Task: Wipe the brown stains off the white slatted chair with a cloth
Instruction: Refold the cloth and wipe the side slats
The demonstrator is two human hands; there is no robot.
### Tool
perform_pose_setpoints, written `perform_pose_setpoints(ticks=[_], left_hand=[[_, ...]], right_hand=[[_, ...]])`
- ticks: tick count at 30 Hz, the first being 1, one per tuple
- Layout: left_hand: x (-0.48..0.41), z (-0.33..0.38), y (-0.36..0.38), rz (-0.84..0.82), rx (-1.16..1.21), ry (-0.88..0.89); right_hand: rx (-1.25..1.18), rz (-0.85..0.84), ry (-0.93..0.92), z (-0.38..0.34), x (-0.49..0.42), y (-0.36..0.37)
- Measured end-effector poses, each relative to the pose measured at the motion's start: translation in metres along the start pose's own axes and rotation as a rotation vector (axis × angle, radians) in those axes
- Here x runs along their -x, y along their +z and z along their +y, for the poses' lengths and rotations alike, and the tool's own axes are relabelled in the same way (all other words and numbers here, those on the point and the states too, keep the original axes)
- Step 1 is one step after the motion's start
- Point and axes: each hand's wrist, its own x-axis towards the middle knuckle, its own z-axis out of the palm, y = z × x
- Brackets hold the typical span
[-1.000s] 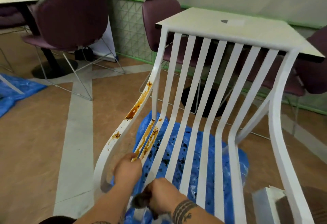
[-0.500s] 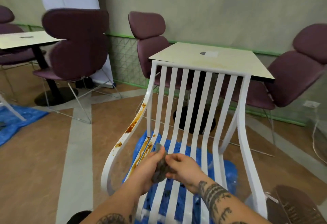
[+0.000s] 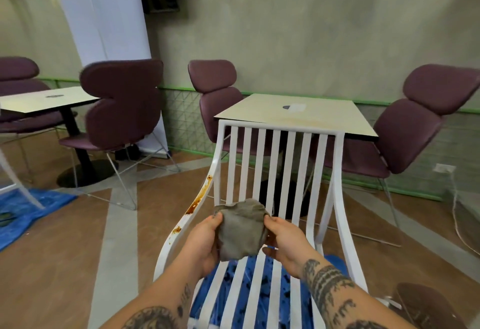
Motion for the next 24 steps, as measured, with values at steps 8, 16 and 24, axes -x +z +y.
perform_pose_setpoints(ticks=[8,16,24], left_hand=[[0.014,0.010,0.008,-0.052,-0.104,-0.006],[0.008,-0.009,0.001,0.098,-0.318,0.128],[0.011,-0.010,0.004,0.051,-0.240,0.115]], right_hand=[[-0.179,0.005,0.142,-0.007,0.008,0.006],[-0.014,0.027,0.094,0.008,0.023,0.008],[0.016,0.038,0.028,0.013,0.029,0.012]])
